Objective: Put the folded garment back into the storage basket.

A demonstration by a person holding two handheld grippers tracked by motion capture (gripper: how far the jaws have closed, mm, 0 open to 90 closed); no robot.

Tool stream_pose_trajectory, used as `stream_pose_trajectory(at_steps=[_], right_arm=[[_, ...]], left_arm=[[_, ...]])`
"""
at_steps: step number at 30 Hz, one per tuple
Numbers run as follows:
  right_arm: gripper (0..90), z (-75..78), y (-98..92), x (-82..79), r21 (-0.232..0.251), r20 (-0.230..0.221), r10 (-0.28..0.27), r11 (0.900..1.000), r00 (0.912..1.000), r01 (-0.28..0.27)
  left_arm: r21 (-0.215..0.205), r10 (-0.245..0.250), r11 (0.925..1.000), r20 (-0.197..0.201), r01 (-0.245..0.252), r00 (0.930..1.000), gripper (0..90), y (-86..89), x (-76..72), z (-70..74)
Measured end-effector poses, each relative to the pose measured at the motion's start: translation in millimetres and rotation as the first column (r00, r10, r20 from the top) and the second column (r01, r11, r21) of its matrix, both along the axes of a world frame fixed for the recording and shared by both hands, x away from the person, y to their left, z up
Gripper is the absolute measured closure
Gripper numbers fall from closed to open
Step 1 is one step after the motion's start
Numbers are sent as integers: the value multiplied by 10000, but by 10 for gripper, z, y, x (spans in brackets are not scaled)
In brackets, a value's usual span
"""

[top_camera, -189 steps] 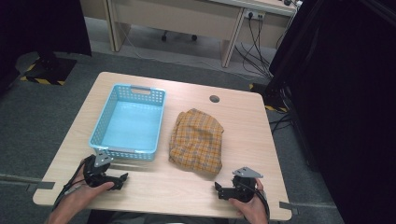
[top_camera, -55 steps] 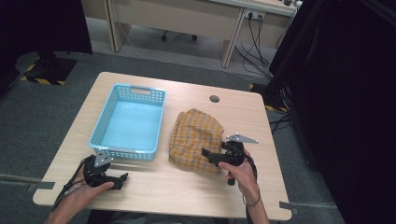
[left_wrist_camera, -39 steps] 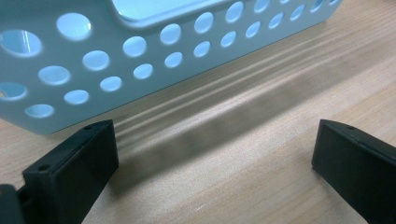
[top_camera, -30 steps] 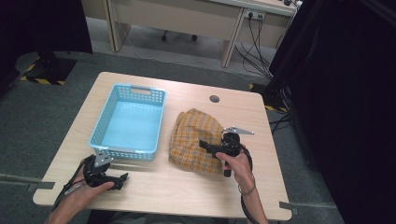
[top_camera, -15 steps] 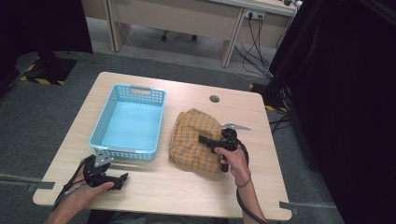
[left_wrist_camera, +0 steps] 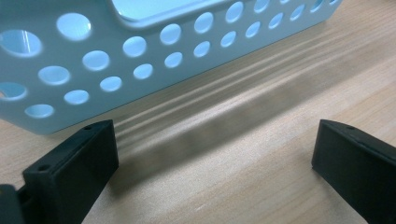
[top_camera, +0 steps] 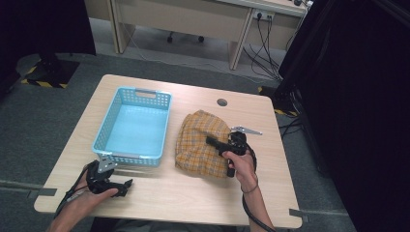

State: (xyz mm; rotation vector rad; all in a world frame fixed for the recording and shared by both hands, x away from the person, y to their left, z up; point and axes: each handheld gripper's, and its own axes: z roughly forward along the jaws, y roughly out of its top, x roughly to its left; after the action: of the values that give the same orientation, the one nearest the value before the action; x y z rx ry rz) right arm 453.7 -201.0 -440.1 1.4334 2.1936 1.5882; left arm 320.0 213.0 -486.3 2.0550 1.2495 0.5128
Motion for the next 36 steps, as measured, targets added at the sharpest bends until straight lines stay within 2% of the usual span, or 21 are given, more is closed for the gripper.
stream_pose_trajectory(at_steps=[17,28,36], right_arm=[[714,212,-37,-77,421,561,-128,9991,9983,105],[708,326,3,-110,580,605,77,9983,9981,-113],[706,410,67,-98,503,593,264,9983,9979,-294]], left_arm=[[2,0,10000,0,0,10000,0,0,0,0],[0,0,10000,2,0,10000,0,0,0,0],[0,0,10000,1,0,10000,0,0,0,0]])
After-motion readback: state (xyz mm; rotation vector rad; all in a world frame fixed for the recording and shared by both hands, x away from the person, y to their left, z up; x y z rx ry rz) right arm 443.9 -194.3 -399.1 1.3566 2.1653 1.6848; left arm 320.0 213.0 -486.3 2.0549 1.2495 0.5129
